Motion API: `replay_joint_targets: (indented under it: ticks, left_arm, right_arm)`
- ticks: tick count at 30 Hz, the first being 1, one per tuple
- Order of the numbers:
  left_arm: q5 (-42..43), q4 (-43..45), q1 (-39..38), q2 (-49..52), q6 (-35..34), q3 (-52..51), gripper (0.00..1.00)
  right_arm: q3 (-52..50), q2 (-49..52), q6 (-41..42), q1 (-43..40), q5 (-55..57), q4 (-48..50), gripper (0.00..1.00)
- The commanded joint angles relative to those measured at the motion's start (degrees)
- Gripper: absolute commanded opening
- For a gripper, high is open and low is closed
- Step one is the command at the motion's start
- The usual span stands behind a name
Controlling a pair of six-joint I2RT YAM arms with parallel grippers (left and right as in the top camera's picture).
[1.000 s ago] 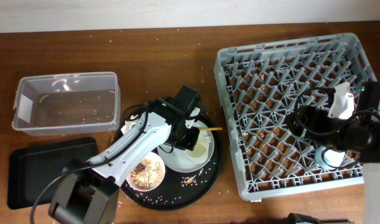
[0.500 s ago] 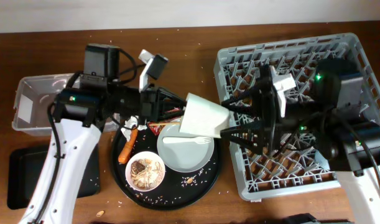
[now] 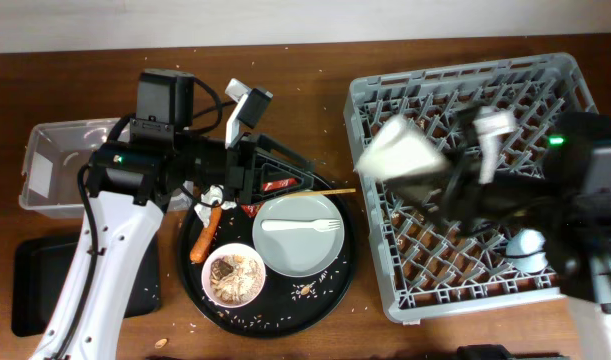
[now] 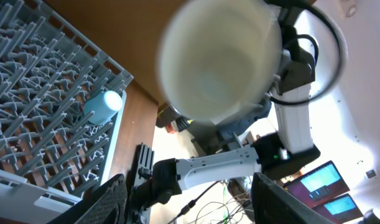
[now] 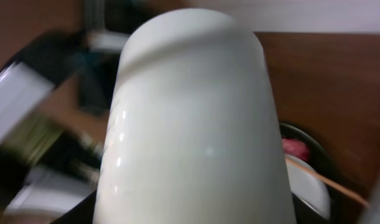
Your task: Sort waste into correct bins and load items into the dishwasher rack
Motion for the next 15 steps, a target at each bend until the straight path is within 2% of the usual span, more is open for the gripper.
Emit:
replay_joint_targets:
  ticks: [1,2,5,7,10,13,15]
  left_arm:
    - [0.2,0.0,0.1,-0.3,0.5,0.3,0.64]
    - [0.2,0.0,0.1,-0.3,0.5,0.3,0.65]
    - [-2.3,0.0,0.1,-0.3,0.5,0.3,0.65]
    - [-2.4,0.0,0.1,-0.3,0.5,0.3,0.65]
    - [-2.4,0.0,0.1,-0.3,0.5,0.3,0.65]
    - [-4.8,-0.2,0.1,-0.3,0.5,0.3,0.65]
    - [-6.9,-1.0,0.1,-0.3,0.5,0.3,0.69]
  right_arm:
    - [0.4,0.4,4.4,-16.0,18.4,-9.0,0.50]
    - [0.4,1.7,6.1,-24.4,26.9,-13.2,0.50]
    - [0.4,8.5,11.5,-41.4,46.3,-18.2,0.51]
    - [0.4,18.0,14.4,-48.7,49.4,-17.4,0.51]
    - [0.4,30.0,14.6,-49.5,48.8,-14.8,0.52]
    - [0.5,35.0,14.1,-49.5,43.5,-13.6,0.76]
    - [4.4,33.1,10.9,-49.5,36.1,-14.0,0.83]
